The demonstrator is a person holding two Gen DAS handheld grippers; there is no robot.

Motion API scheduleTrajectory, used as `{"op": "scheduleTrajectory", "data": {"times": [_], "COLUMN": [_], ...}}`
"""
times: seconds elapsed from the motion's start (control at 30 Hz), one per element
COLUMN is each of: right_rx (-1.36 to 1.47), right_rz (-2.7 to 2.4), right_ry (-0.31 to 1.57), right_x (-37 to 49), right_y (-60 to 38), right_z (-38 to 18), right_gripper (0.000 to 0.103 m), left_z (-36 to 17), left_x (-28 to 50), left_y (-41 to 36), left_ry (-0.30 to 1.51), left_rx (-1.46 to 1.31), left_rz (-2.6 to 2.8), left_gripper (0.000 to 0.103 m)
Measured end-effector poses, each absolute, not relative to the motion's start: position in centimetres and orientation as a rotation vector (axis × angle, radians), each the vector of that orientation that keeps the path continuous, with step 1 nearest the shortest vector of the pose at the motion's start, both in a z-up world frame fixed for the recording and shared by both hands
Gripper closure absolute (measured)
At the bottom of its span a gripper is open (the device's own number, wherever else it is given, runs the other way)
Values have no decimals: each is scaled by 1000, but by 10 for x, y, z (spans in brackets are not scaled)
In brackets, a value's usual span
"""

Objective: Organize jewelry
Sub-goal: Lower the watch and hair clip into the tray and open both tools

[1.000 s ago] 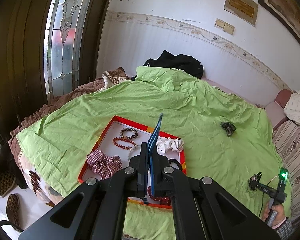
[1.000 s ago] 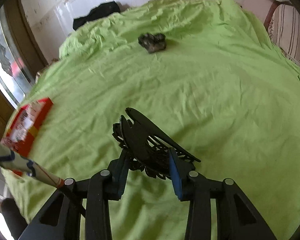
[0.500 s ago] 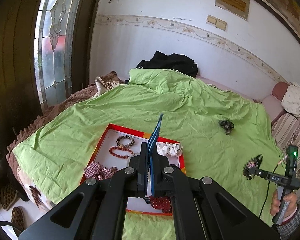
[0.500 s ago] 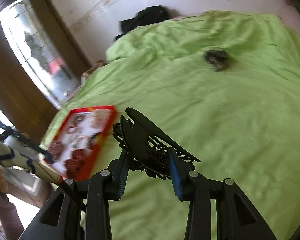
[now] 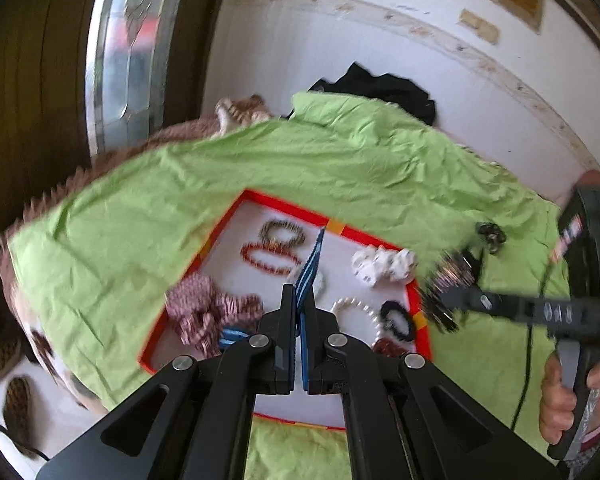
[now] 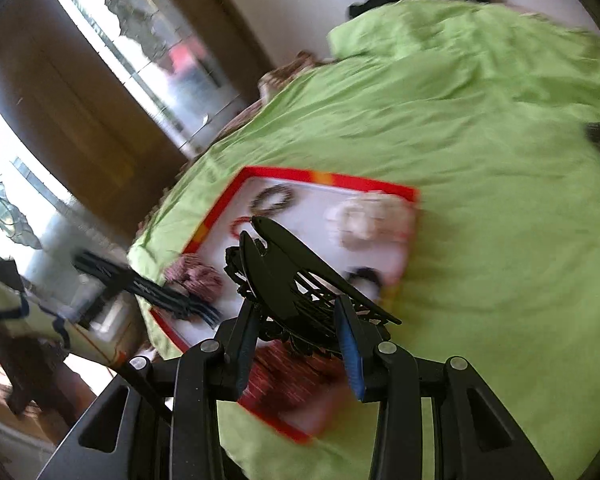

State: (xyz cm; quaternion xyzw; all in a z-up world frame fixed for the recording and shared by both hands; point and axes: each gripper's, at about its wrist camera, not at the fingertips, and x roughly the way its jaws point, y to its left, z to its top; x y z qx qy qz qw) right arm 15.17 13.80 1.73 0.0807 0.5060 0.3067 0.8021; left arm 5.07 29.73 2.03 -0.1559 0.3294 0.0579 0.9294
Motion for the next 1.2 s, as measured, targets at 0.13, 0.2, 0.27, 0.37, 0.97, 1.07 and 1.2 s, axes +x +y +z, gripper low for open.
{"op": "scheduleTrajectory", "data": {"times": [0.13, 0.2, 0.27, 0.37, 0.97, 1.07, 1.2], "right_rx": [183, 171, 159, 154, 127, 138, 119], "right_rz": [639, 617, 596, 573, 530, 542, 538], "right_ry": [1150, 1162, 1178, 1197, 1088, 1057, 1011], "right_x": [183, 194, 207, 220, 231, 221, 194], "right_y": [176, 187, 197, 207, 213, 200, 174], "right_z": [-5, -13, -21, -30, -6, 9, 24], "right_gripper": [62, 62, 62, 62, 37, 36, 35], "left_z": [-8, -14, -15, -20, -9, -10, -12], "left_x": [56, 55, 51, 45, 31, 33, 32], "left_y": [298, 297, 299, 305, 303, 302, 310], "left_ry": [698, 684, 641, 603, 469, 476, 477], "left_rx": [-399, -407, -418, -459, -385, -350, -366], "left_rz": [72, 52, 38, 10, 45, 79, 108], "left_gripper": [101, 101, 101, 98, 46, 43, 36]}}
